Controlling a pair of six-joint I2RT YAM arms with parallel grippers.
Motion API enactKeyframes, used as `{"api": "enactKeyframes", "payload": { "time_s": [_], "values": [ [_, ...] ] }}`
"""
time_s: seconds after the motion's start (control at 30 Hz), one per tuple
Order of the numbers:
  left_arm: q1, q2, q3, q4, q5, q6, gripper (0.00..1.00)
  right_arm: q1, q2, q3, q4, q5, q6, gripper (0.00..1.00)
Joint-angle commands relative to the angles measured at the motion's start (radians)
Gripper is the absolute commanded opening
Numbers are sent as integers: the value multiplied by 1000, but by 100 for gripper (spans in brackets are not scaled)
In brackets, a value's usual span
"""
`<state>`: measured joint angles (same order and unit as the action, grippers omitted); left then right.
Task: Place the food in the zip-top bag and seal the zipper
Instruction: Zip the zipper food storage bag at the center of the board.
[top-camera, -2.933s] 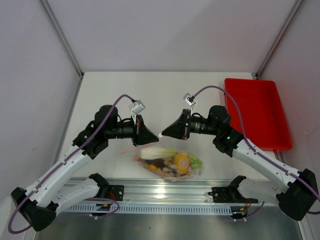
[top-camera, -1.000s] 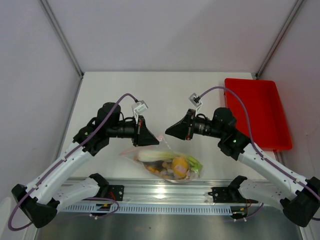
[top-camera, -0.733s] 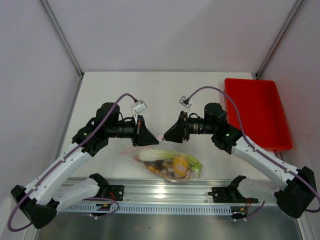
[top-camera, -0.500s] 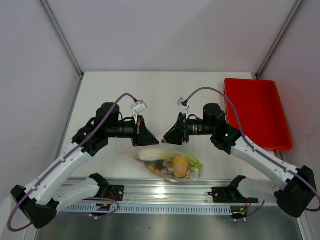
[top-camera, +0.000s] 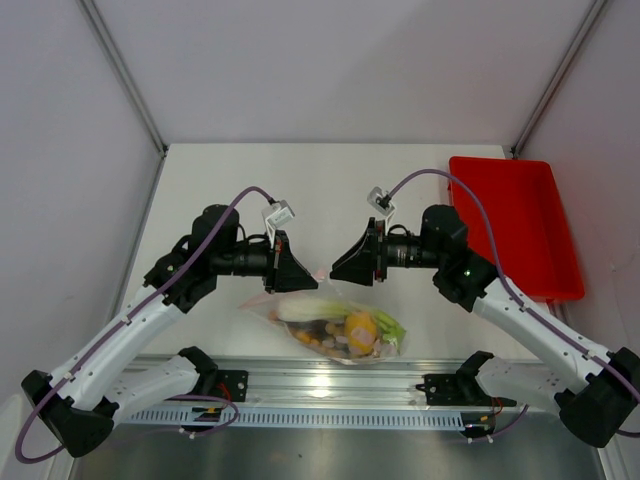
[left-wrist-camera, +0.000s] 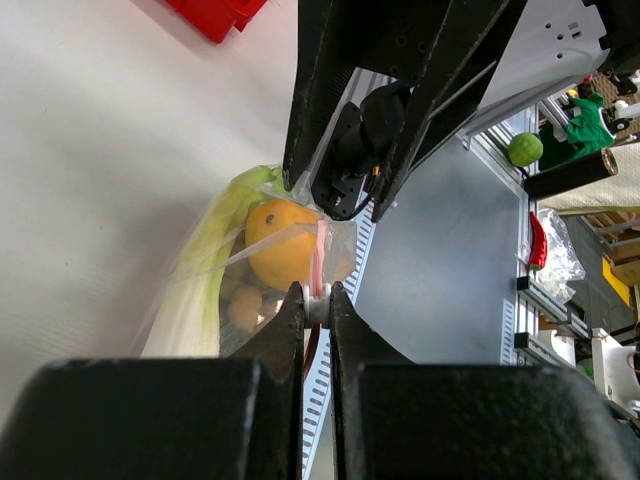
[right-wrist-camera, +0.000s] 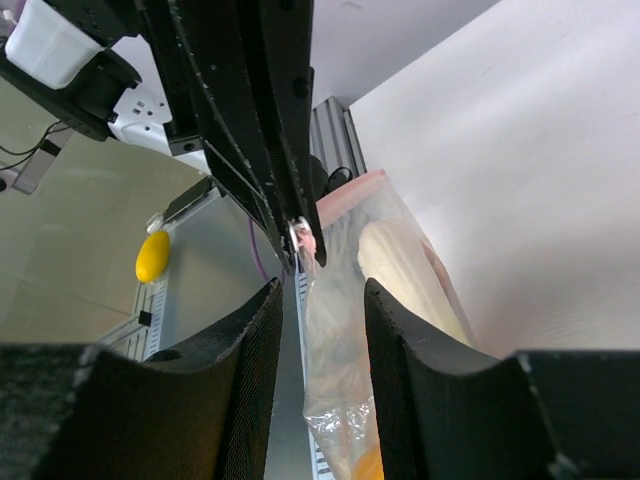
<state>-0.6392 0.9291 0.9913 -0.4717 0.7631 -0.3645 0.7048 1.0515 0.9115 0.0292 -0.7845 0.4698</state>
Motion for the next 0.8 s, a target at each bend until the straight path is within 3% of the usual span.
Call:
{"api": "enactKeyframes", "payload": {
  "time_s": [0.0, 0.23, 0.53, 0.77],
  "values": [
    [1, -4, 43, 45, 21, 16, 1, 21, 21, 46, 52, -48, 0, 41],
    [1, -7, 38, 45, 25, 18, 1, 51, 73, 69, 64, -45, -8, 38],
    [1, -9, 32, 47, 30, 19, 1, 58, 110, 96, 84, -42, -7, 27],
    [1, -4, 29, 56, 31, 16, 1, 71, 131, 110, 75, -62, -14, 6]
  ]
}}
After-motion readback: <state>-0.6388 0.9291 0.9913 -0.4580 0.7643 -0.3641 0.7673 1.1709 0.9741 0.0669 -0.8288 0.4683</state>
